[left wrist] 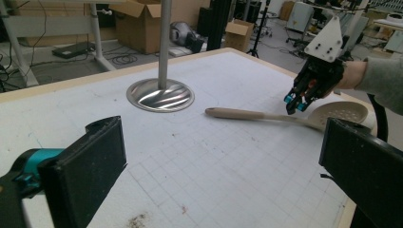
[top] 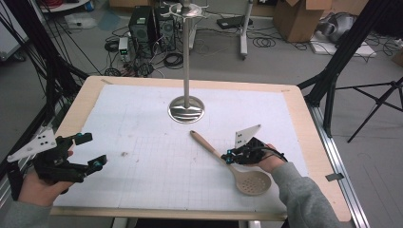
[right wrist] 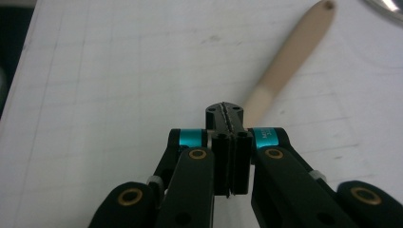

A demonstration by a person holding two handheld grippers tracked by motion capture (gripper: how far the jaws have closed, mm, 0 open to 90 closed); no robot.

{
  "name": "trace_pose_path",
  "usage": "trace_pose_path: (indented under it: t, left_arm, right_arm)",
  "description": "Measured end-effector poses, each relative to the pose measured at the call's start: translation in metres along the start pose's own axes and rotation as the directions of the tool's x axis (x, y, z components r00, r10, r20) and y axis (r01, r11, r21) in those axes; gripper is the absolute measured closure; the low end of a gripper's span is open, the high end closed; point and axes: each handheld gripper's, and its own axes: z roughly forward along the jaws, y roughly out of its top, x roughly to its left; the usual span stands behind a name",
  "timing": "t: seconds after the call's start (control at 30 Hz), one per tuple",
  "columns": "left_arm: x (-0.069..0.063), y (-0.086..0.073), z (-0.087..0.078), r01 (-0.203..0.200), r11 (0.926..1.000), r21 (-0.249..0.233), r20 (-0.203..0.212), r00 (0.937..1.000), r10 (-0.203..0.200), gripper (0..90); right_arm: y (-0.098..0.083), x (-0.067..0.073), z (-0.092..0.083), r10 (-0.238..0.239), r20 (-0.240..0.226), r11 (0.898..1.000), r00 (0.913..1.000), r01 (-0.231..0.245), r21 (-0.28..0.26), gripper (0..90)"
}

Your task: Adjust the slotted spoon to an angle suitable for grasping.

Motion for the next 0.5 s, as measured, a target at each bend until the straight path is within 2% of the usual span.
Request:
trace_pose_path:
  t: [0.13,0.23,0.43,0.5]
  left_arm:
    - [0.000,0.000,0.001,-0.002,1.0000,-0.001,0.003,1.0000,0.002,2.0]
    - [0.001,0.000,0.001,-0.001,1.0000,-0.001,0.005,1.0000,0.001,2.0]
    - [0.001,-0.001,0.004,0.003,1.0000,0.006,0.010,1.0000,-0.003,2.0]
    - [0.001,-0.001,0.005,0.003,1.0000,0.009,0.012,0.9999,-0.003,2.0]
  right_arm:
    - [0.000,0.009,-0.001,-0.012,-0.016,1.000,0.9998,0.012,-0.016,90.0]
    - [-0.002,0.012,0.003,-0.027,-0.027,0.999,0.9993,0.027,0.029,90.0]
    - [-0.006,0.018,0.010,-0.031,-0.059,0.998,0.9978,0.035,0.061,90.0]
    - [-0.006,0.020,0.012,-0.038,-0.067,0.995,0.9970,0.044,0.091,90.0]
